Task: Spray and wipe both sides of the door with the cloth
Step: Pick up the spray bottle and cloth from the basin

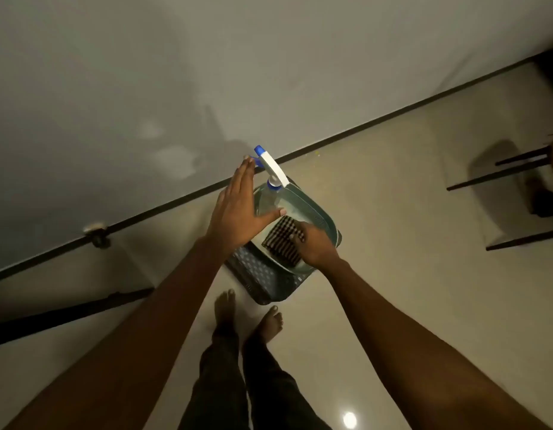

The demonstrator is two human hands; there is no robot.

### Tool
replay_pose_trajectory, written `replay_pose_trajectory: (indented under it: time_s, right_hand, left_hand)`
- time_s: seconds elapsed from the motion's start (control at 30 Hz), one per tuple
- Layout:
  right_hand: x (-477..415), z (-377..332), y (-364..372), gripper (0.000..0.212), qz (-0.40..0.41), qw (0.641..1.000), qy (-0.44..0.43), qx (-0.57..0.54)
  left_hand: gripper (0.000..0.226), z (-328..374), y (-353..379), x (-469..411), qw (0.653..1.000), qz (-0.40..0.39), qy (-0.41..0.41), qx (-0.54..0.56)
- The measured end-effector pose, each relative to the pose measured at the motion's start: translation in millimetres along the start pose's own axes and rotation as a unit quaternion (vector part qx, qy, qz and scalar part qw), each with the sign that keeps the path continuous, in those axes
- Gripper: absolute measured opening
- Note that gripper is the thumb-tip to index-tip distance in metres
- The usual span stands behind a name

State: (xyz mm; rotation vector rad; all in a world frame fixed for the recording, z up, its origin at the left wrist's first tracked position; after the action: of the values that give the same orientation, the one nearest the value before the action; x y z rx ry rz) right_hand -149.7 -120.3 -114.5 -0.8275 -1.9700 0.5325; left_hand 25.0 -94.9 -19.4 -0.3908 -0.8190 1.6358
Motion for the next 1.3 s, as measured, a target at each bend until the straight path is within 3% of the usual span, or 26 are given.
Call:
replay_pose_trajectory:
  time_s: [0.1, 0.2, 0.27, 0.37, 0.53, 0.77, 0.93, 1.0, 1.1, 1.23, 1.3]
  right_hand:
    - [-22, 20, 14, 0.036, 0.002, 0.998, 0.057, 0.016]
    - [-32, 47, 39, 0.037, 0.015, 0.977, 0.179, -0.112]
    - [-41, 62, 59, 0.066, 0.030, 0.942, 0.262, -0.207]
    - [-56, 70, 74, 0.107, 0.065, 0.924, 0.315, -0.208]
    - [-61, 68, 78, 0.123, 0.088, 0.923, 0.354, -0.124]
    - [-69, 71, 64, 0.082, 0.148, 0.933, 0.317, -0.078]
    - [-61, 79, 52, 0.054, 0.191, 0.918, 0.306, -0.162]
    - [-49, 83, 45, 0.036, 0.215, 0.881, 0.302, -0.293]
    - [-28, 78, 48, 0.018, 0.180, 0.757, 0.286, -0.559]
    - [-1, 36, 32, 0.031, 0.041, 0.575, 0.178, -0.797]
    - [20, 24, 16, 0.038, 0.012, 0.515, 0.127, -0.847]
  left_hand:
    - [0.116, -6, 5, -17, 0.998, 0.057, 0.010, 0.030]
    - [0.109, -10, 11, -26, 0.994, 0.094, 0.026, 0.053]
    - [0.097, -10, 9, -31, 0.990, 0.124, 0.043, 0.052]
    - [0.083, -14, 7, -40, 0.983, 0.163, 0.055, 0.060]
    - [0.086, -19, 10, -46, 0.983, 0.161, 0.046, 0.076]
    - [0.085, -12, 12, -49, 0.973, 0.182, 0.037, 0.134]
    - [0.081, -11, 15, -49, 0.972, 0.180, 0.019, 0.150]
    - [0.078, -6, 13, -47, 0.972, 0.174, 0.011, 0.159]
    - [0.072, 8, 14, -39, 0.974, 0.165, 0.027, 0.156]
    - [0.070, 30, -2, -24, 0.973, 0.160, 0.036, 0.162]
    - [0.071, 45, -23, -17, 0.968, 0.164, 0.045, 0.183]
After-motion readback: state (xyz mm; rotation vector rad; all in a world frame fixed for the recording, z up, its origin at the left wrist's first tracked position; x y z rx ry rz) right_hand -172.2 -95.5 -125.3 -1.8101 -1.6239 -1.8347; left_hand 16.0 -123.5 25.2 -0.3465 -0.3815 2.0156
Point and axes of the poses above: each hand's wrist, its own x-axis away from the middle knuckle, its own y-axis out of the palm, z = x × y, the point moved 10 cm from there along -x, towards the middle knuckle, and after that the axes turned 1 degree about y, right-handed, at the moved point
